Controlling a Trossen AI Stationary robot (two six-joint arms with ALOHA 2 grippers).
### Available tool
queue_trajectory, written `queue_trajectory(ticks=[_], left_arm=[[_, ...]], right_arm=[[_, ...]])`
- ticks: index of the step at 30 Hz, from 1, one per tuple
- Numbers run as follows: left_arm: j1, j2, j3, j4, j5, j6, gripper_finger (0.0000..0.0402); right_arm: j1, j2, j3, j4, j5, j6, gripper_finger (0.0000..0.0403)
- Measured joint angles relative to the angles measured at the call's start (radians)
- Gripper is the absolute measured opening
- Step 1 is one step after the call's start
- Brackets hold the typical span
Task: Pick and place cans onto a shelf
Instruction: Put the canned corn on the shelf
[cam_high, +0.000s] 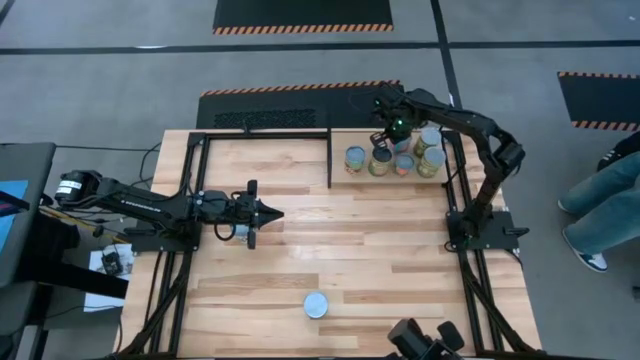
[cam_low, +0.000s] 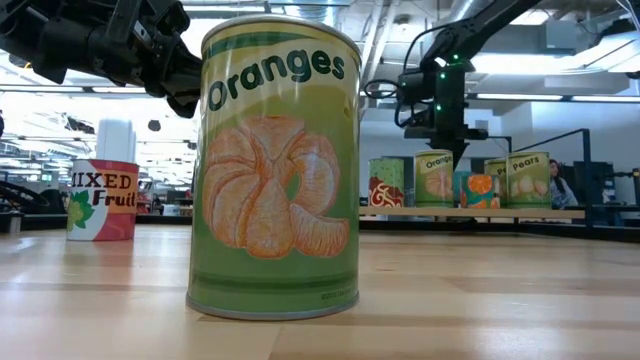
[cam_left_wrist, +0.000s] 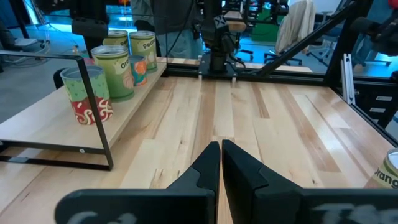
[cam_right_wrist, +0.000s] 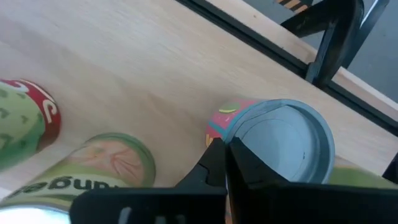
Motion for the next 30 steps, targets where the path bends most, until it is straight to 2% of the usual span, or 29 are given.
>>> queue_trajectory(ticks=[10, 20, 30], left_arm=[[0.0, 0.0, 0.0, 0.0, 0.0, 0.0, 0.0006], [0.0, 0.0, 0.0, 0.0, 0.0, 0.0, 0.0006], [0.0, 0.0, 0.0, 0.001, 0.0, -0.012, 0.0006]], right_arm=[[-0.006, 0.0, 0.0, -0.019, -0.004, 0.009, 0.0028], [-0.006, 0.0, 0.0, -0.022, -0.023, 0.011, 0.0032], [-0.006, 0.0, 0.0, -0.016, -0.031, 0.011, 0.0066]])
